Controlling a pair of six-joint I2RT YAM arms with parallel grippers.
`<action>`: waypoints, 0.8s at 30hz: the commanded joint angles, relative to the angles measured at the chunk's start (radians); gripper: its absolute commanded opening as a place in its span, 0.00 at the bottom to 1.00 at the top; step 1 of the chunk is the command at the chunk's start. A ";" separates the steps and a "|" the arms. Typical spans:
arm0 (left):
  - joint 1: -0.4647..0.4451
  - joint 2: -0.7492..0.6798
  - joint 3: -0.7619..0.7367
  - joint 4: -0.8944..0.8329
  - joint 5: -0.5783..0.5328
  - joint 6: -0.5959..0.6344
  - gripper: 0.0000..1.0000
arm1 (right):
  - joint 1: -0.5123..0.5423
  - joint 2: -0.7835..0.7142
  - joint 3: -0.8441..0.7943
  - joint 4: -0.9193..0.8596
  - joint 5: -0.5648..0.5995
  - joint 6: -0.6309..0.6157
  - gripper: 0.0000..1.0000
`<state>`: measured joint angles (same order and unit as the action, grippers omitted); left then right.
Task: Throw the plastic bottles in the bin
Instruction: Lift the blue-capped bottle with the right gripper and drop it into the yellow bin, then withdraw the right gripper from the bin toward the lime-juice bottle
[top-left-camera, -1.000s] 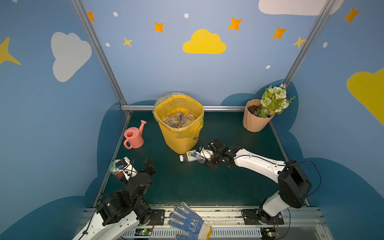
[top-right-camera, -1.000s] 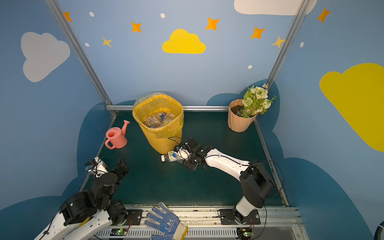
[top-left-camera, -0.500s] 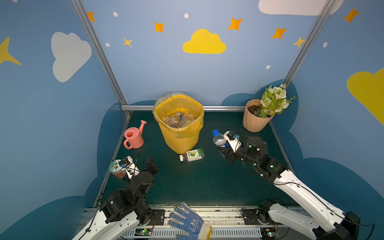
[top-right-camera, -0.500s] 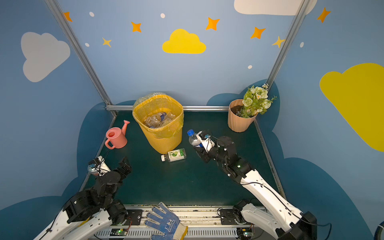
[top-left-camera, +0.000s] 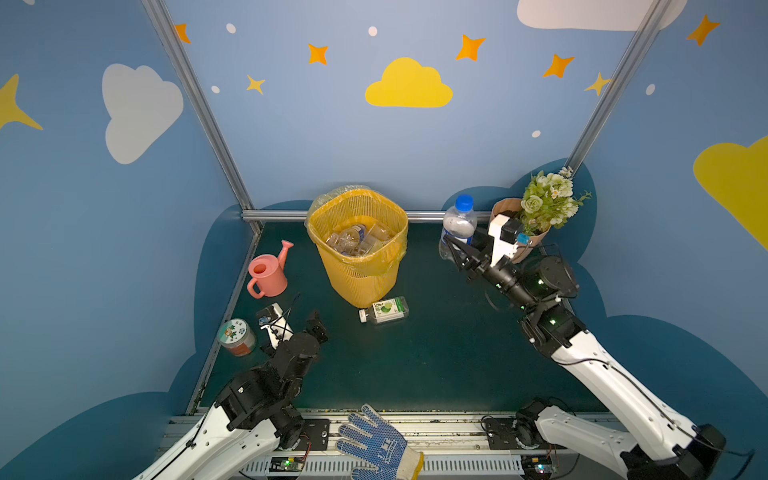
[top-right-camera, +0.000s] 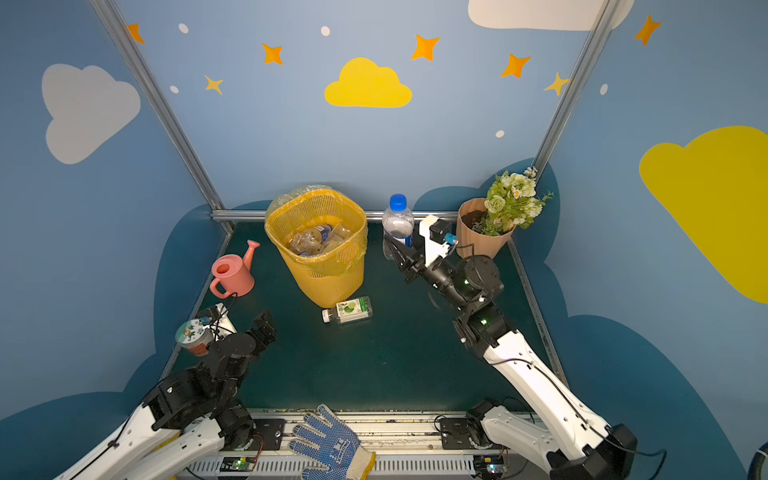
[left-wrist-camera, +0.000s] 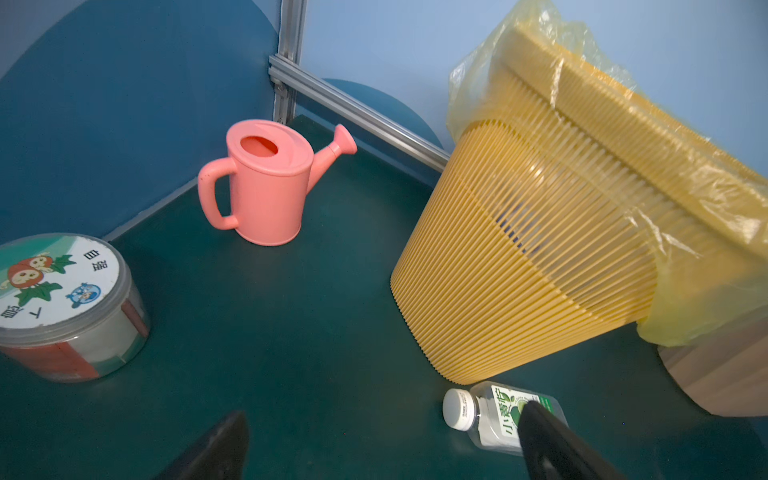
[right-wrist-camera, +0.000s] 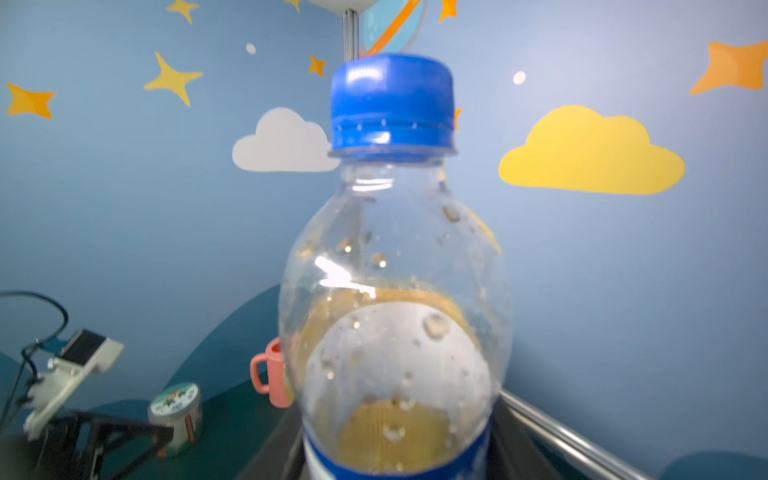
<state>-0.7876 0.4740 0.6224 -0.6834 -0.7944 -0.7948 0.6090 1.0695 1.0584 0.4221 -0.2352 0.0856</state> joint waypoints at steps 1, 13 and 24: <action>0.002 0.005 0.012 0.020 0.018 0.018 1.00 | -0.004 0.158 0.167 0.121 -0.065 0.123 0.44; 0.011 0.051 0.097 -0.064 0.020 0.031 1.00 | -0.034 0.604 0.855 -0.554 -0.269 0.046 0.95; 0.011 0.044 0.052 0.033 0.041 0.041 1.00 | -0.105 0.222 0.403 -0.480 -0.082 -0.023 0.96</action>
<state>-0.7792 0.5106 0.6876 -0.6689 -0.7525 -0.7624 0.5018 1.2827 1.5757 -0.0368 -0.3901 0.0959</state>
